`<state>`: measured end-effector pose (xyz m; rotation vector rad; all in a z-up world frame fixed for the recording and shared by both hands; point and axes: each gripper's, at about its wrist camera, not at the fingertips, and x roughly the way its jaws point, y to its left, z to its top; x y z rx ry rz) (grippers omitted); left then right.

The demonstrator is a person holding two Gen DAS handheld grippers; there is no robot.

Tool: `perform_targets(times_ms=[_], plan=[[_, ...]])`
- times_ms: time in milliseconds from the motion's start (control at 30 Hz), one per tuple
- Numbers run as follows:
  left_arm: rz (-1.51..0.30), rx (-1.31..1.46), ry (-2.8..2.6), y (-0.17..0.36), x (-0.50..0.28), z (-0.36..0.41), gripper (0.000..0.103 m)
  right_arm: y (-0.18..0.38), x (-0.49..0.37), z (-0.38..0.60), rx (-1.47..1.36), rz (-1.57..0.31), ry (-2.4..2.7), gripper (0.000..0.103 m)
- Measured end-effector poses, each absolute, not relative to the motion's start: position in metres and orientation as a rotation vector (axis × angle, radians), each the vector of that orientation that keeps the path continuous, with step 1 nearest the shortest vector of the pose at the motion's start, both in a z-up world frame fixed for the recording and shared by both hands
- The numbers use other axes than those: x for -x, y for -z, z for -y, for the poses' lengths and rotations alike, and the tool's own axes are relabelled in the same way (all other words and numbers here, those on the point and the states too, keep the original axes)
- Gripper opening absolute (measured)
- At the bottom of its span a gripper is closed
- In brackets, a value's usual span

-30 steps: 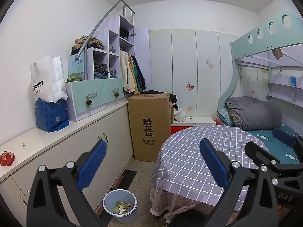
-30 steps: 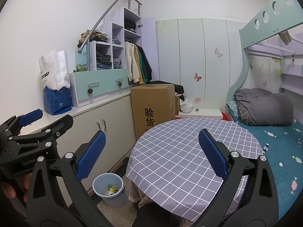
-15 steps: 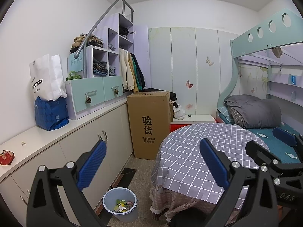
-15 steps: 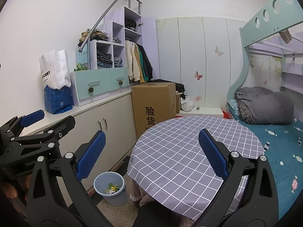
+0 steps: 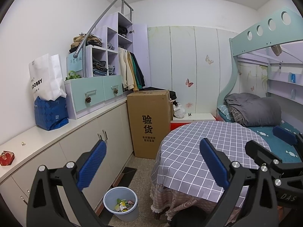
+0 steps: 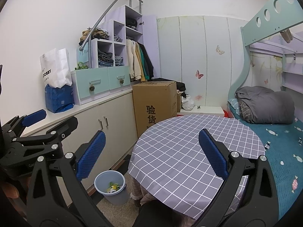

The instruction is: Collect trash

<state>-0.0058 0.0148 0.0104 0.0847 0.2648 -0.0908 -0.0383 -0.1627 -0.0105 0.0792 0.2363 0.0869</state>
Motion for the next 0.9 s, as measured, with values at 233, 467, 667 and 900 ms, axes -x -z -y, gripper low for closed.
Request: perform_targets(times_ms=[233, 467, 667, 900], plan=[[-0.266, -0.085, 0.091, -0.0107, 0.0057, -0.0147, 0.097, 0.0124, 0.0393, 0.1638, -0.079, -0.242, -0.088, 0.096], [-0.267, -0.084, 0.092, -0.011, 0.0048, -0.0159, 0.097, 0.0118, 0.0392, 0.1635, -0.078, -0.241, -0.088, 0.096], [-0.267, -0.084, 0.093, -0.0112, 0.0045, -0.0166, 0.097, 0.0125, 0.0399, 0.1641, -0.077, -0.242, -0.089, 0.096], [-0.268, -0.084, 0.09, -0.0095, 0.0048, -0.0176, 0.097, 0.0142, 0.0402, 0.1657, -0.075, -0.243, -0.089, 0.097]])
